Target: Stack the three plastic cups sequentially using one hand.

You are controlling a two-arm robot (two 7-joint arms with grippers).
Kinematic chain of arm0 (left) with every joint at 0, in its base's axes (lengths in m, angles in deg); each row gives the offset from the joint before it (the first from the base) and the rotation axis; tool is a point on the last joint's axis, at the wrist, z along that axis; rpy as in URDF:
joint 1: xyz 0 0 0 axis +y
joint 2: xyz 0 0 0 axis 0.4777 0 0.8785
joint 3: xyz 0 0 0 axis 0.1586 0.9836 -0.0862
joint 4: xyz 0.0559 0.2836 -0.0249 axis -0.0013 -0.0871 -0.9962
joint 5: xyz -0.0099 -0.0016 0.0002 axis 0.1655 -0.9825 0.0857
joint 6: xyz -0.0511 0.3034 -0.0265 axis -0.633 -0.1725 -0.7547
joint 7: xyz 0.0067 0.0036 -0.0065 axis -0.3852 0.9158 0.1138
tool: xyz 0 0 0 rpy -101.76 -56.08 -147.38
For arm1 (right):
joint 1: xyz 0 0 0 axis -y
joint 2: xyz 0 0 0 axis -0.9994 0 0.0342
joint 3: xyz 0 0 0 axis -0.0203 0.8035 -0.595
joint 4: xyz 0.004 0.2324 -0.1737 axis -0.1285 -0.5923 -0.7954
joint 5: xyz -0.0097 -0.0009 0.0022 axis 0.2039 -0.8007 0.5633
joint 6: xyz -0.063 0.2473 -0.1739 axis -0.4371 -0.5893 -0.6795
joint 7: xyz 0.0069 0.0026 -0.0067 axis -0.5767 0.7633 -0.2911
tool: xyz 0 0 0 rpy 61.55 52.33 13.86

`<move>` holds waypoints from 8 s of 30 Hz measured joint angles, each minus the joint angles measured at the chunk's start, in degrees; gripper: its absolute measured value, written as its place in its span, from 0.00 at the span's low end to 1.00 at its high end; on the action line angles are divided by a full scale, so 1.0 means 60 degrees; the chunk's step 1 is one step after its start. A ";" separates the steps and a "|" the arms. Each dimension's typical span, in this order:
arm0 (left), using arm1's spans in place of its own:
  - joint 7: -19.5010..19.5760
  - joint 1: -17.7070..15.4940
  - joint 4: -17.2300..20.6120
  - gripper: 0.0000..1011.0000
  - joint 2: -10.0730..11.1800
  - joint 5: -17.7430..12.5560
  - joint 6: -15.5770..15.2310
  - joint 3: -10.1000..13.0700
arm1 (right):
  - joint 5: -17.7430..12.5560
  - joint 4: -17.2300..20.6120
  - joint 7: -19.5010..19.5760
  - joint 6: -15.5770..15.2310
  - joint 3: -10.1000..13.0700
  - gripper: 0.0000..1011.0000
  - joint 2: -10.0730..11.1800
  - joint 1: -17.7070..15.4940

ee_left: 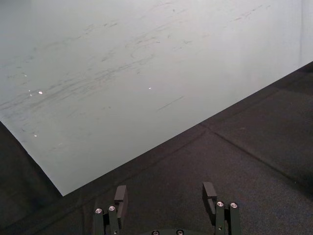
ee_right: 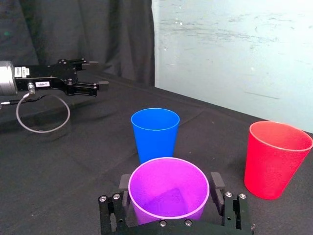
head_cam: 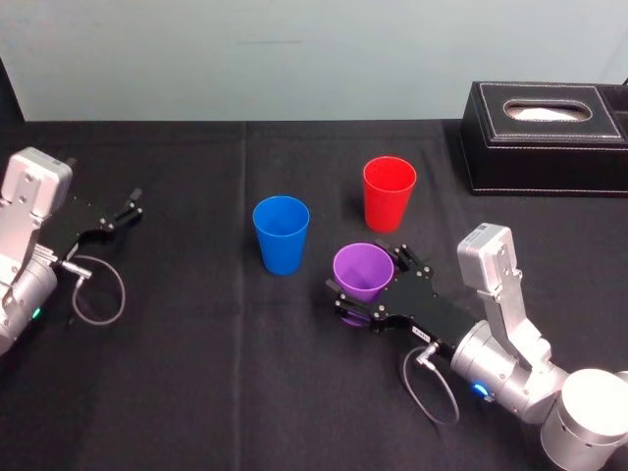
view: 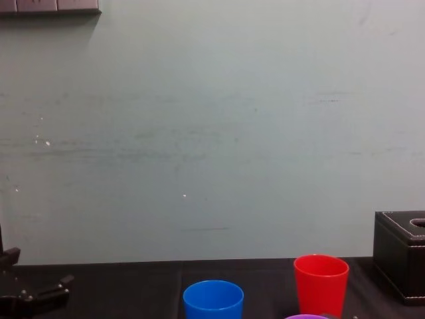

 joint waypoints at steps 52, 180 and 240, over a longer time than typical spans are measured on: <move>0.0000 0.0000 0.0000 0.99 0.0000 0.0000 0.0000 0.0000 | -0.0875 0.2243 0.0161 -0.2979 0.1055 0.74 0.0556 0.1049; 0.0000 0.0000 0.0000 0.99 0.0000 0.0000 0.0000 0.0001 | 0.0389 -0.2504 0.0201 -0.1336 0.0737 0.74 -0.1116 0.3116; 0.0000 0.0000 0.0000 0.99 0.0000 0.0000 0.0000 0.0001 | -0.0282 0.1246 -0.0521 -0.0786 0.1073 0.99 0.0544 -0.0032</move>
